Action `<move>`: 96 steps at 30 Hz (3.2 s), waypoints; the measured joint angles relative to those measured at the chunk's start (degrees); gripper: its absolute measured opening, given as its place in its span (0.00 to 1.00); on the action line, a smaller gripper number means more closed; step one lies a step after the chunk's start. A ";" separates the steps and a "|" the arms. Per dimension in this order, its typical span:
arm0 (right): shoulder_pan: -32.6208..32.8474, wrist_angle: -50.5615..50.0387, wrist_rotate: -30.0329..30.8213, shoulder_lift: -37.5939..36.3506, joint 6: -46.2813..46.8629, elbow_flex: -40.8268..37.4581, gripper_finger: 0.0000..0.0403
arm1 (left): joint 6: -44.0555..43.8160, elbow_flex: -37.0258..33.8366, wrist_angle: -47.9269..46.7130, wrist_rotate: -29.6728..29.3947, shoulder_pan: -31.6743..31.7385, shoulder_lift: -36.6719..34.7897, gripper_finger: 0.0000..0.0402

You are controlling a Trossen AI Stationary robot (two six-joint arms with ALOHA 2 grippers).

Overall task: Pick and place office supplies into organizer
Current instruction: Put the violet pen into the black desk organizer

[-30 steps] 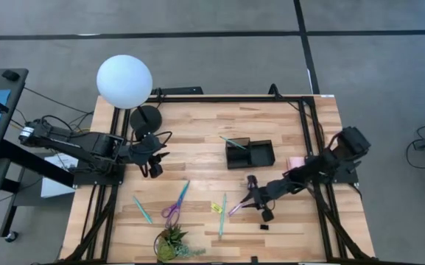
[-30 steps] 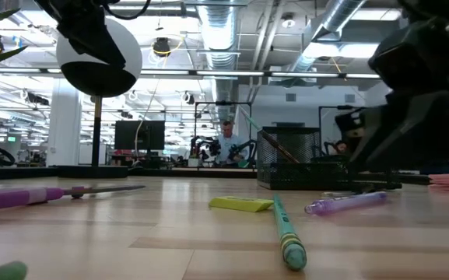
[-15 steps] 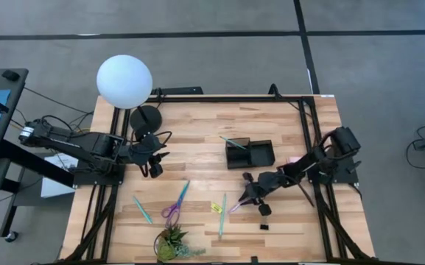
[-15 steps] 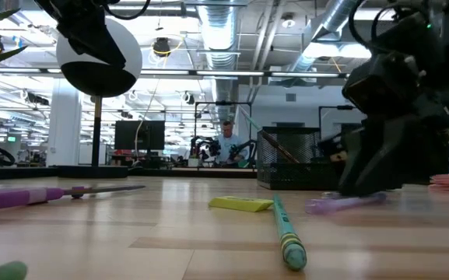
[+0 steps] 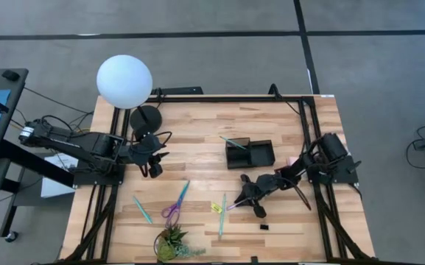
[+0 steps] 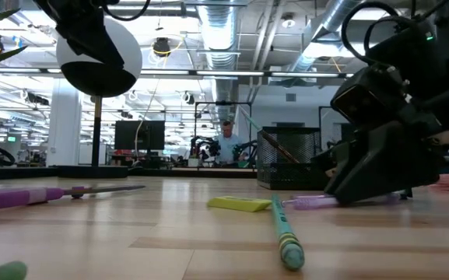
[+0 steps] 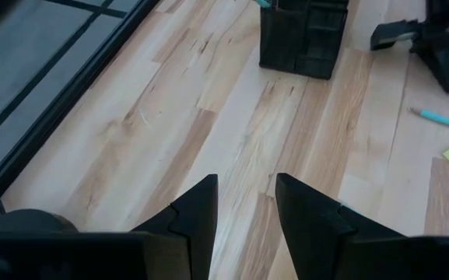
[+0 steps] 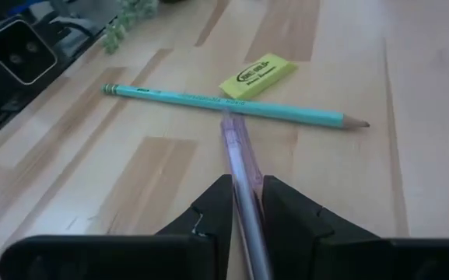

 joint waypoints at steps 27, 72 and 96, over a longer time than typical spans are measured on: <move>3.43 -5.08 16.62 1.11 2.61 7.94 0.07 | -0.22 0.00 -0.90 0.04 0.00 -0.02 0.32; -12.88 -3.82 55.19 -18.77 -18.37 16.22 0.07 | -3.11 0.00 5.68 -2.47 -0.02 1.33 0.32; -1.12 22.44 55.01 -18.83 -39.10 16.25 0.07 | 26.28 0.00 80.56 17.52 7.58 25.58 0.32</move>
